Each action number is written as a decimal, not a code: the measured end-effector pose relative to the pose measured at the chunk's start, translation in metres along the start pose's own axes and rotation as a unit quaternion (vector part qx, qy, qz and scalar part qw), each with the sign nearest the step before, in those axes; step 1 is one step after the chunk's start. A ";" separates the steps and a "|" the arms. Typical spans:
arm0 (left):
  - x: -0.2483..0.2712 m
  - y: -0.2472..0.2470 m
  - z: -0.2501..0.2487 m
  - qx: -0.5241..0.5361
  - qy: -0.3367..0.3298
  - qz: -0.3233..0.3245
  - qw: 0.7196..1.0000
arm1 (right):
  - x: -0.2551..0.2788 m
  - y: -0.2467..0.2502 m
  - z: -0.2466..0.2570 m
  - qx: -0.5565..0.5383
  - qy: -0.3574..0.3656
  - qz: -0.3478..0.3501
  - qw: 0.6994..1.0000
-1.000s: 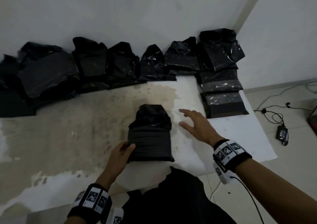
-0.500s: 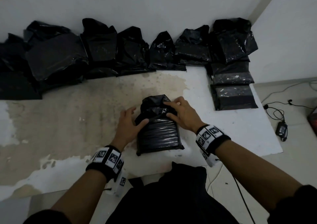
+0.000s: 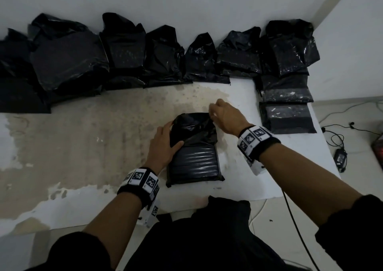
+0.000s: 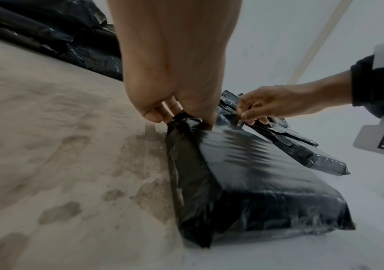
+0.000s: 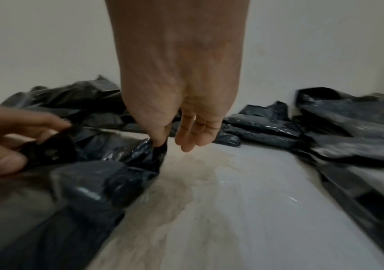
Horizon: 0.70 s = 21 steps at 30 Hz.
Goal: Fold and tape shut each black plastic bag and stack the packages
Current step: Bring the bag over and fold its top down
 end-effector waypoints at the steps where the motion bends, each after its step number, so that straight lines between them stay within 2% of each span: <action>1: 0.001 -0.001 0.000 -0.006 -0.008 -0.006 1.000 | 0.003 0.001 -0.009 -0.027 -0.023 -0.011 0.999; 3: 0.002 0.000 -0.002 -0.036 -0.034 -0.029 0.998 | 0.011 0.000 -0.022 -0.074 -0.045 -0.015 0.996; 5: 0.002 0.003 -0.007 -0.099 -0.087 -0.046 0.990 | 0.017 -0.005 -0.025 -0.107 -0.041 -0.006 0.993; 8: -0.008 0.007 -0.015 -0.230 -0.176 -0.021 0.957 | 0.021 -0.010 -0.019 -0.134 -0.037 -0.007 0.990; 9: -0.014 0.010 -0.019 -0.257 -0.175 -0.012 0.950 | 0.021 -0.010 -0.018 -0.139 -0.034 -0.010 0.990; 13: -0.045 0.026 -0.028 -0.310 -0.093 0.038 0.945 | 0.025 -0.010 -0.019 -0.159 -0.017 -0.024 0.987; 15: -0.055 0.035 -0.031 -0.280 -0.094 0.039 0.955 | 0.027 -0.010 -0.022 -0.161 -0.029 -0.027 0.986; 18: -0.061 0.051 -0.029 -0.085 -0.039 0.024 0.995 | 0.027 -0.010 -0.030 -0.189 -0.074 -0.039 0.978; 21: -0.057 0.055 -0.020 0.055 0.024 0.035 0.998 | 0.025 -0.011 -0.028 -0.231 -0.088 -0.048 0.968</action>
Point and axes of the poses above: each hand's wrist, its own x-axis away from the middle knuckle, its own y-axis out of the back of the hand, z = x × y, the point moved 2 cm from there along -x, towards the middle knuckle, and after that the axes turned 1 degree about -z, right-handed, at the moved point
